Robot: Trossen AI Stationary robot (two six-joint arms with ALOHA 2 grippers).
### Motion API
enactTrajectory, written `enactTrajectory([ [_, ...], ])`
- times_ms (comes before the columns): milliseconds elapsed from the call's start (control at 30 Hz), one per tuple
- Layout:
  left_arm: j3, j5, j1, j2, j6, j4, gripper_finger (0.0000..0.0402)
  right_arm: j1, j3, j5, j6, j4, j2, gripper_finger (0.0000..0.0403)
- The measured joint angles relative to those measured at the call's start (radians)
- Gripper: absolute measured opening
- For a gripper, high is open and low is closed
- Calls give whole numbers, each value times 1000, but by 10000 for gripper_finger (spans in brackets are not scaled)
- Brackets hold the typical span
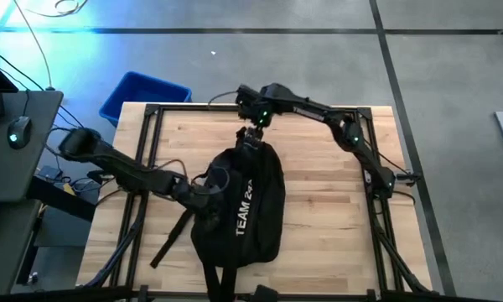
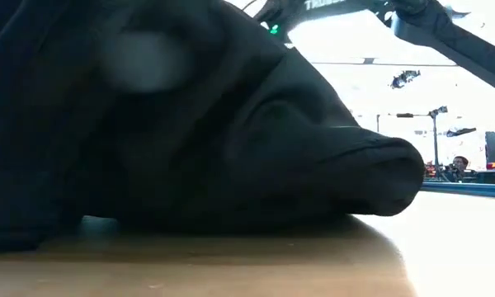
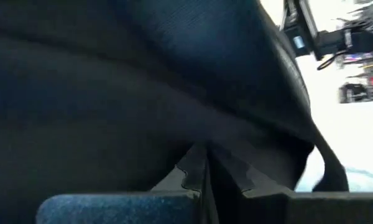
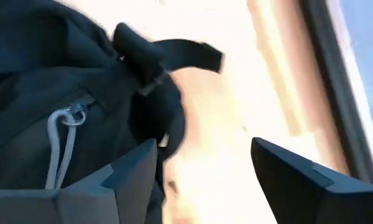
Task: Unpack backpack
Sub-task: Open the backpack
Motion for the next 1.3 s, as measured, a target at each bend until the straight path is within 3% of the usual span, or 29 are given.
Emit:
enactTrajectory([
  [133,0,13,34,139,11,223,0,-6,4,-24,-16,-18,-91,245],
  [233,3,35,77,215,12,371,0,6,7,-132,6,-31,-146,245],
  [333,20,129,106,219,39,386,0,43,7,-188,11,-77,-166,245],
  [533,108,135,82,10,130,-3,0,121,5,-113,-15,-101,-169,239],
  [700,199,1,67,-206,216,-331,0,97,5,-105,-47,-143,-169,211],
  [867,236,-178,116,-361,312,-440,1,13,5,-142,-110,-147,-170,179],
  [933,237,-261,171,-395,362,-432,4,-19,5,-218,-120,-150,-170,170],
  [1000,237,-278,253,-408,411,-441,13,-32,5,-262,-130,-150,-170,164],
  [1133,237,-196,454,-380,488,-425,45,-31,5,-277,-178,-180,-170,150],
  [1300,237,-71,662,-257,608,-353,95,-18,5,-324,-204,-184,-170,138],
])
